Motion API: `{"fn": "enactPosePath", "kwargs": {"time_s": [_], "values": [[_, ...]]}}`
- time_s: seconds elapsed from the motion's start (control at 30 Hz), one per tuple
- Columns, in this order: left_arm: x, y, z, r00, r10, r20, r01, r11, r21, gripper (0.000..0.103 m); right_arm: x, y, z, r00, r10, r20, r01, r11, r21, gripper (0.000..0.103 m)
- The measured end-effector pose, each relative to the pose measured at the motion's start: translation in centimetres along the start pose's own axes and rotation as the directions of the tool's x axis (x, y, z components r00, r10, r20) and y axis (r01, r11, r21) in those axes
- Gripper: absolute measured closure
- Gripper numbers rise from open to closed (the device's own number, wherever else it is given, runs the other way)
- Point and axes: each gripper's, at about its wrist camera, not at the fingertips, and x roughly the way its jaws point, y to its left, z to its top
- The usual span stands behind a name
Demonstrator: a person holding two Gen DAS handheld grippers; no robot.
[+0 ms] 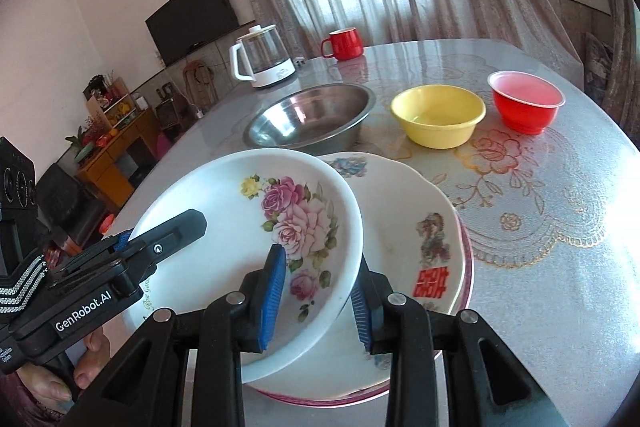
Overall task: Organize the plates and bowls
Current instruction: 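Carry the pink-rose plate and lower it onto the double-happiness plate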
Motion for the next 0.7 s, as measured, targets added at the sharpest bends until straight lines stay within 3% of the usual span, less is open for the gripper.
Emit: {"fn": "enactPosePath", "kwargs": {"time_s": [0.43,0.7], "values": [[2.9,-0.9,-0.5,0.996,-0.029,-0.084,0.031,0.999,0.026,0.065,1.3,-1.7,0.0,0.991,-0.133,-0.017,0.133,0.991,-0.016,0.067],[2.5,-0.7,-0.7,0.997,-0.025,-0.071,0.026,1.000,0.014,0.063,1.8,-1.2,-0.2,0.982,-0.186,-0.007,0.186,0.981,-0.065,0.060]]}}
